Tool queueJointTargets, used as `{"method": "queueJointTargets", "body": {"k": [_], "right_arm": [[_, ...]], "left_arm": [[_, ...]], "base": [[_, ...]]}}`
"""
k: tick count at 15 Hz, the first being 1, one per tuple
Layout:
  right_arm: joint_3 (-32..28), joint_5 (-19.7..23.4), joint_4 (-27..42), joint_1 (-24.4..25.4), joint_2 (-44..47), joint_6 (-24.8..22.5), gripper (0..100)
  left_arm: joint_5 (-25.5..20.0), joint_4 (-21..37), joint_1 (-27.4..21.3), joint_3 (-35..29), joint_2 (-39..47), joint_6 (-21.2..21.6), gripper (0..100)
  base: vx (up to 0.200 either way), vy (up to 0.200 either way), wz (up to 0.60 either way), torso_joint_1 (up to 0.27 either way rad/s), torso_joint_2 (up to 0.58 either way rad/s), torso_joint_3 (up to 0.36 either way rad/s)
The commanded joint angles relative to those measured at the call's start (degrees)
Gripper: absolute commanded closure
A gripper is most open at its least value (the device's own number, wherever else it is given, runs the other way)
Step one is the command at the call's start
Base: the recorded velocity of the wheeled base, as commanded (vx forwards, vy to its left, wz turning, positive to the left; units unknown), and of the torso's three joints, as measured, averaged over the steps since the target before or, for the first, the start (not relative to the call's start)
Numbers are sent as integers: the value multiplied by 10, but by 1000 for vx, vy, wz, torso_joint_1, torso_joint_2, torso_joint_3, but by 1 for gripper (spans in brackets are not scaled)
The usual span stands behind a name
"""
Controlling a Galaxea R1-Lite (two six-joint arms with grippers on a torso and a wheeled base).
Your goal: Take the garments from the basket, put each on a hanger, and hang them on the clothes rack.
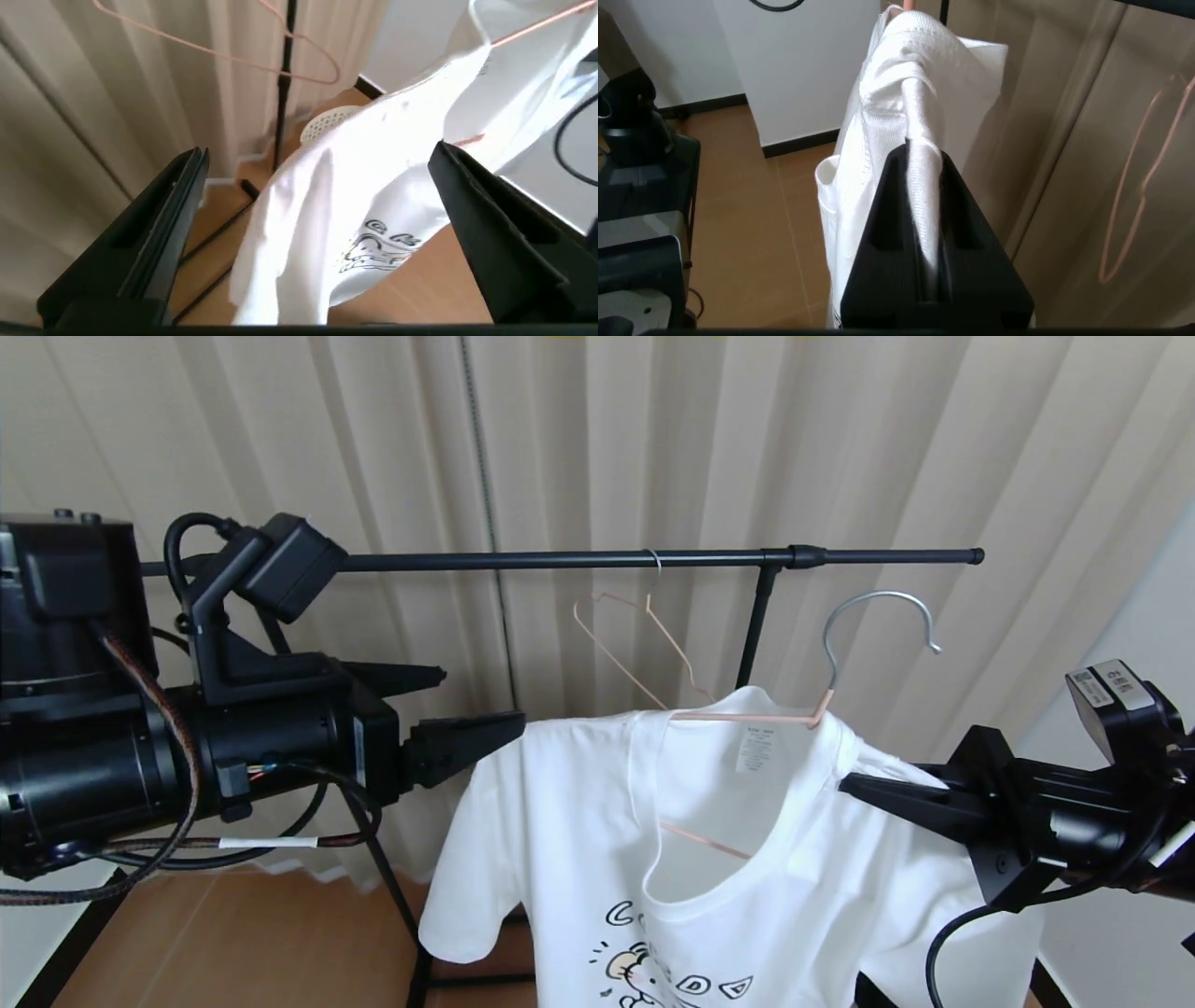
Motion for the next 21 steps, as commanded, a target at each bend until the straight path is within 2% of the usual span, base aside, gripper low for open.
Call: {"method": "queueJointTargets", "body": {"k": [1, 2, 3, 6, 8, 12, 18, 21], "right_arm": [[2, 2, 0, 8, 0, -1, 100], [5, 1, 0, 12, -2, 0, 100], [7, 2, 0, 12, -5, 0, 100], [9, 3, 1, 30, -17, 1, 100], [16, 3, 1, 42, -19, 1, 100], [15, 2, 1, 44, -18, 3, 100], [14, 2, 1, 44, -21, 2, 100], [16, 2, 1, 45, -24, 2, 100]], "left_arm": [[-38, 47, -37, -74, 31, 0, 0], [-76, 72, -38, -97, 42, 3, 0], [-94, 90, -38, -115, 53, 5, 0], [-99, 100, -55, -145, 99, 11, 0], [-102, 100, -58, -159, 137, 52, 0], [-143, 100, -58, -162, 146, 79, 0], [-145, 101, -58, -140, 159, 169, 0], [-144, 99, -58, -136, 167, 184, 0]], "base": [[0, 0, 0, 0, 0, 0], [0, 0, 0, 0, 0, 0], [0, 0, 0, 0, 0, 0], [0, 0, 0, 0, 0, 0], [0, 0, 0, 0, 0, 0], [0, 0, 0, 0, 0, 0], [0, 0, 0, 0, 0, 0], [0, 0, 0, 0, 0, 0]]}}
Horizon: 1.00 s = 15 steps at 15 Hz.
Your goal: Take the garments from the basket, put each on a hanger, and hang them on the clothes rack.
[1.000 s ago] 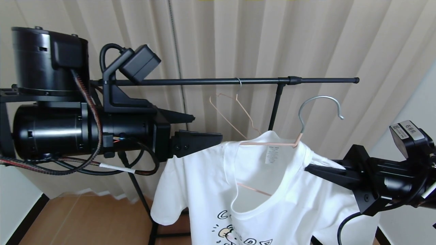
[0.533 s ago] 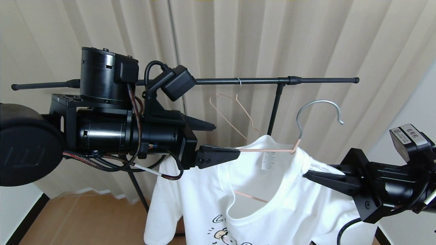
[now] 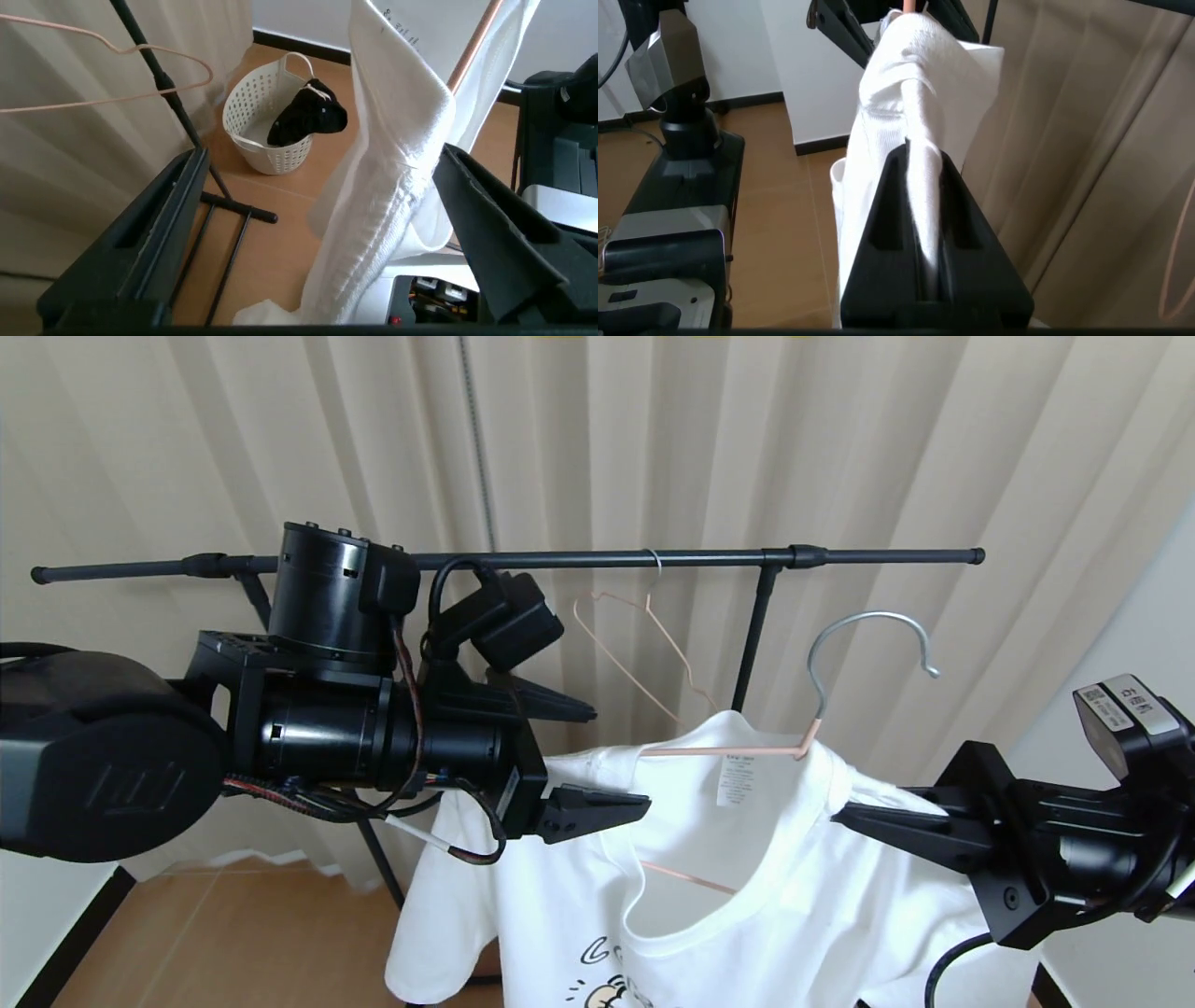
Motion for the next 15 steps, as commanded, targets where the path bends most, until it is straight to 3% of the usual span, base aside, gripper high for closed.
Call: {"method": "queueJointTargets", "body": {"k": [1, 6, 7, 15], "right_arm": [[1, 0, -1, 0, -2, 0, 100], [3, 0, -1, 0, -11, 0, 100], [3, 0, -1, 1, -11, 0, 100], [2, 0, -1, 0, -14, -13, 100]], "left_arm": [[0, 0, 0, 2, 7, 8, 0], [0, -1, -1, 4, 13, 22, 0], [0, -2, -1, 4, 12, 23, 100], [2, -5, 0, 4, 9, 23, 100]], "base": [[0, 0, 0, 0, 0, 0], [0, 0, 0, 0, 0, 0], [0, 0, 0, 0, 0, 0], [0, 0, 0, 0, 0, 0]]}}
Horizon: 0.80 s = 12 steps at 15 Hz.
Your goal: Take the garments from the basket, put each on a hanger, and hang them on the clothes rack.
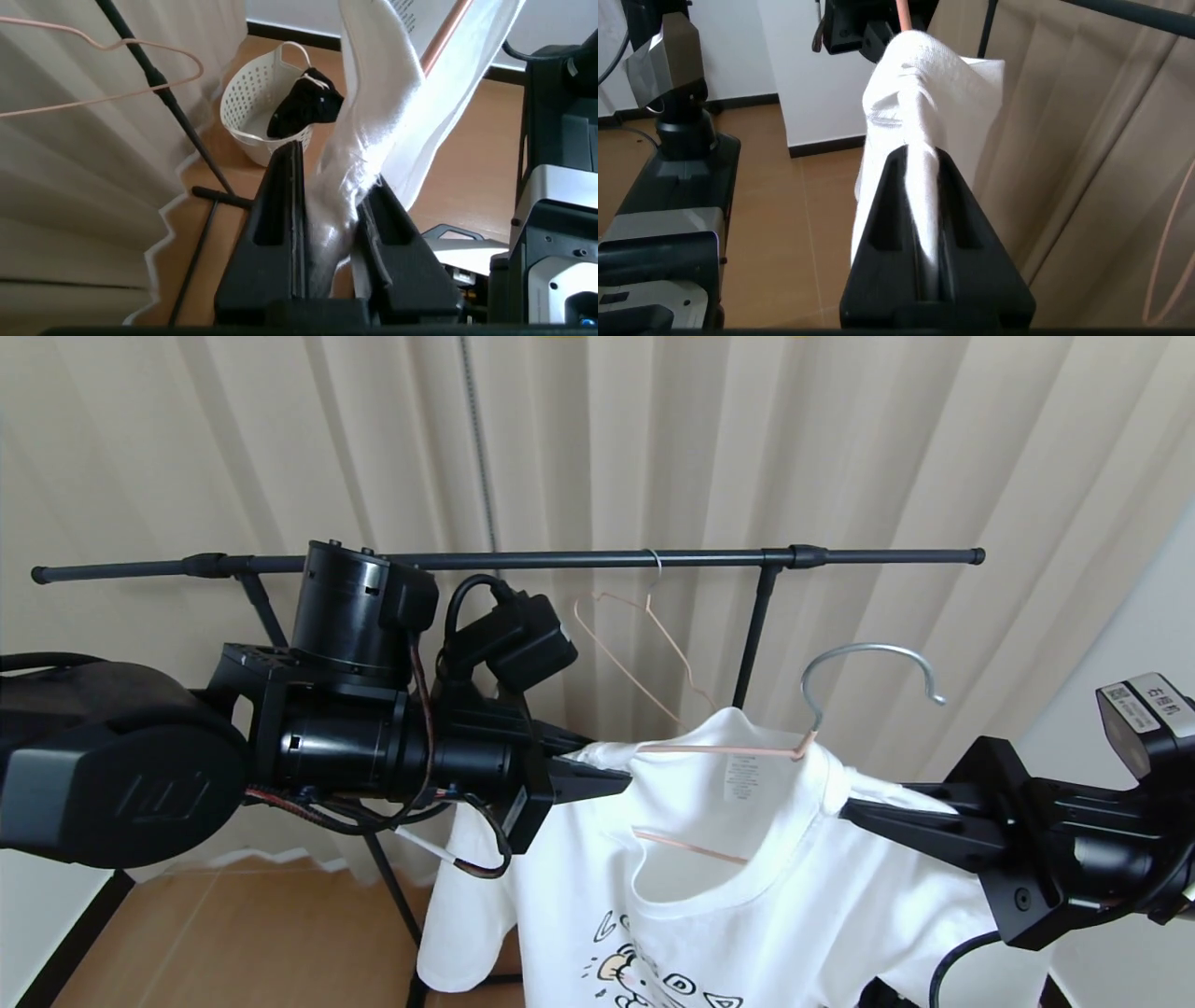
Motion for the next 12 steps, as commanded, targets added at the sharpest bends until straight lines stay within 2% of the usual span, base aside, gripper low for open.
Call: {"method": "queueJointTargets", "body": {"k": [1, 7, 11, 12], "right_arm": [[-1, 0, 1, 0, -3, -1, 100], [-2, 1, 3, -1, -2, 2, 100], [0, 0, 3, -6, 3, 0, 100], [0, 0, 3, -6, 3, -2, 0]], "left_arm": [[1, -1, 0, -1, -3, -1, 100], [1, -3, 2, -2, -5, -2, 100], [2, -38, 6, 12, -7, -7, 100], [2, -45, 6, 15, -7, -8, 100]], "base": [[0, 0, 0, 0, 0, 0], [0, 0, 0, 0, 0, 0], [0, 0, 0, 0, 0, 0], [0, 0, 0, 0, 0, 0]]}}
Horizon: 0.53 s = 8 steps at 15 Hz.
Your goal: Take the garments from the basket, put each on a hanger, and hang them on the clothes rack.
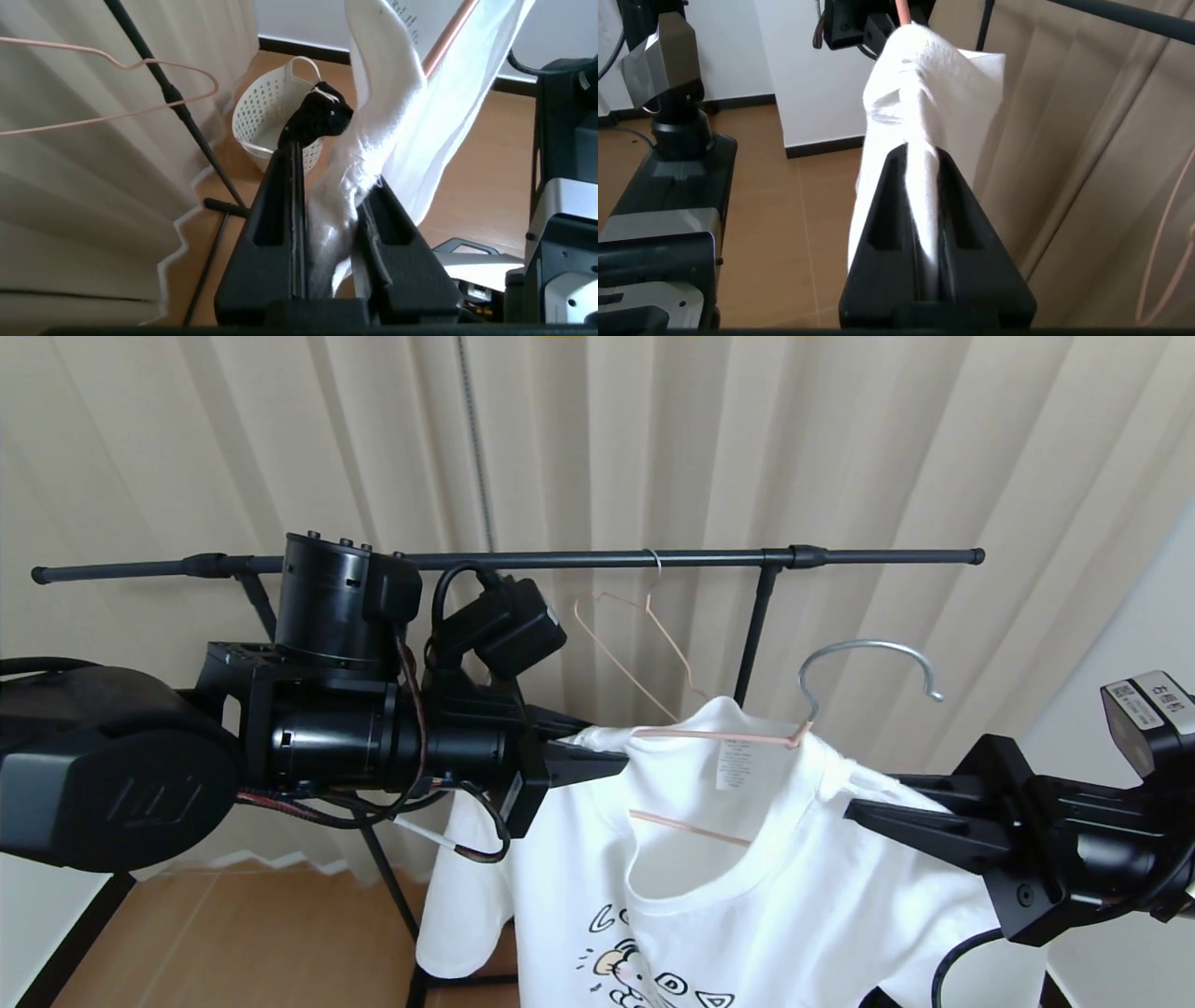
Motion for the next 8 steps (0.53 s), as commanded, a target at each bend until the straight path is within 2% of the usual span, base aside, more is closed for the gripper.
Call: {"method": "queueJointTargets", "body": {"k": [1, 8], "right_arm": [[2, 0, 1, 0, 2, -2, 0], [-4, -1, 0, -50, 5, -40, 0]], "left_arm": [[0, -7, -1, 6, -2, 0, 100], [0, -11, 18, 8, -20, 1, 100]], "base": [[0, 0, 0, 0, 0, 0], [0, 0, 0, 0, 0, 0]]}}
